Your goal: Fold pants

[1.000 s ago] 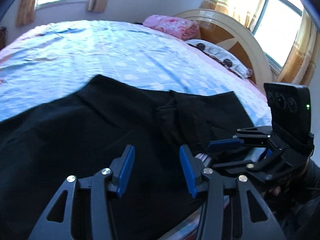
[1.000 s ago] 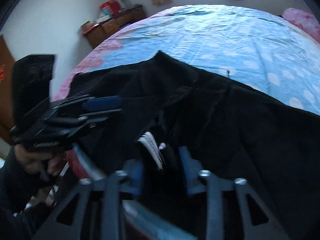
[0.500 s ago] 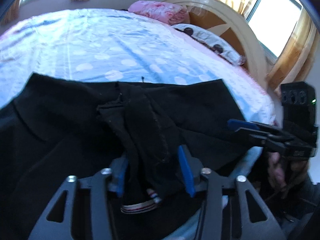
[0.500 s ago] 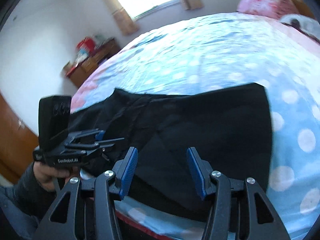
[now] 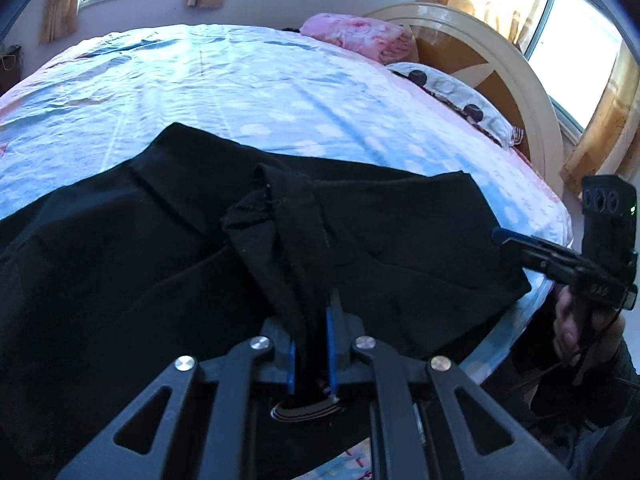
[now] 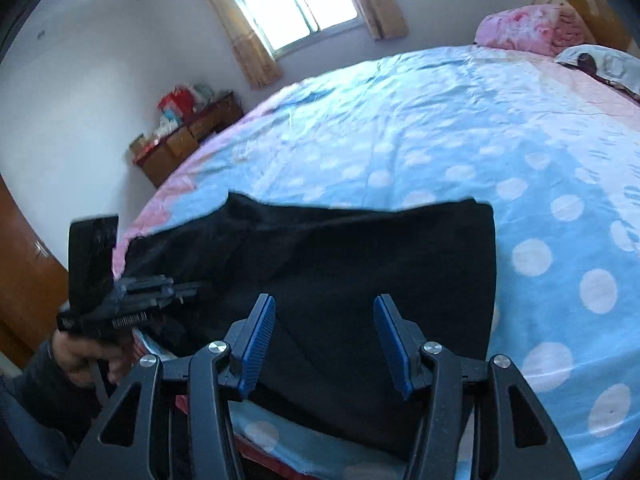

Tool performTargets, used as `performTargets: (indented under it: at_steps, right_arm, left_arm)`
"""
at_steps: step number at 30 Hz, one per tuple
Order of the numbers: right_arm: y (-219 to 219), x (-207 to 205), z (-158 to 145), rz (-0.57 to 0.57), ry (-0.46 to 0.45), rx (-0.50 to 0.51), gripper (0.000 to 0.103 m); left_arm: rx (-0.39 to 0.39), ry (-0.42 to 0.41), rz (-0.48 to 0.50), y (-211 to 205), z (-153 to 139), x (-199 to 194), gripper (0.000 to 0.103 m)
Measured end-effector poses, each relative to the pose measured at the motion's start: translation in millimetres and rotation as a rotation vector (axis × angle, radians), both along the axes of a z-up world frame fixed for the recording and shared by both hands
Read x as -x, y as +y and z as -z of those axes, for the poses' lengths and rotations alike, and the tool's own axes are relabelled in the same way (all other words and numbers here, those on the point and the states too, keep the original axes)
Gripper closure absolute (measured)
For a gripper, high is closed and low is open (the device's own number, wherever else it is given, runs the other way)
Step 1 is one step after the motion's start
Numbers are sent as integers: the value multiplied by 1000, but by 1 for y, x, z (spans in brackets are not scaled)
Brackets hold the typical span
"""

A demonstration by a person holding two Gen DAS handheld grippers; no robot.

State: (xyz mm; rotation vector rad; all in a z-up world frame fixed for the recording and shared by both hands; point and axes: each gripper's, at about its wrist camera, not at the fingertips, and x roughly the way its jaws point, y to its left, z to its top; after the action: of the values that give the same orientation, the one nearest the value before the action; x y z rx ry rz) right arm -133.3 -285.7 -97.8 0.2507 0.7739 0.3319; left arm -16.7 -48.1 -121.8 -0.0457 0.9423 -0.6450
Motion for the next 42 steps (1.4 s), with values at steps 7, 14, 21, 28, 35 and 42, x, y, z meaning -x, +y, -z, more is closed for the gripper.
performTargets:
  at_steps: [7,14,21,28,35,42]
  right_arm:
    - [-13,-4,7,67,15,-4,49]
    - [-1,-14,25,37,63,78,42]
    - [4,-12,18,55,64,99,36]
    - [23,-13,-5,33,1,152,36]
    - [103,-39,-8,-148,-26,238,36]
    - [190,-59,3,-313,-59,319,36]
  left_arm:
    - [-21,-4,-3,3,3,2,91]
    - [-25,-13,-11,6,9,5,85]
    - [-34,-29,-34,10,0,5,51]
    - [-227,-196,-148,40,-25,11,30]
    - [-330,-171,-291,96,-18,0,30]
    - [-341,-145,-377,150,-13,6,29]
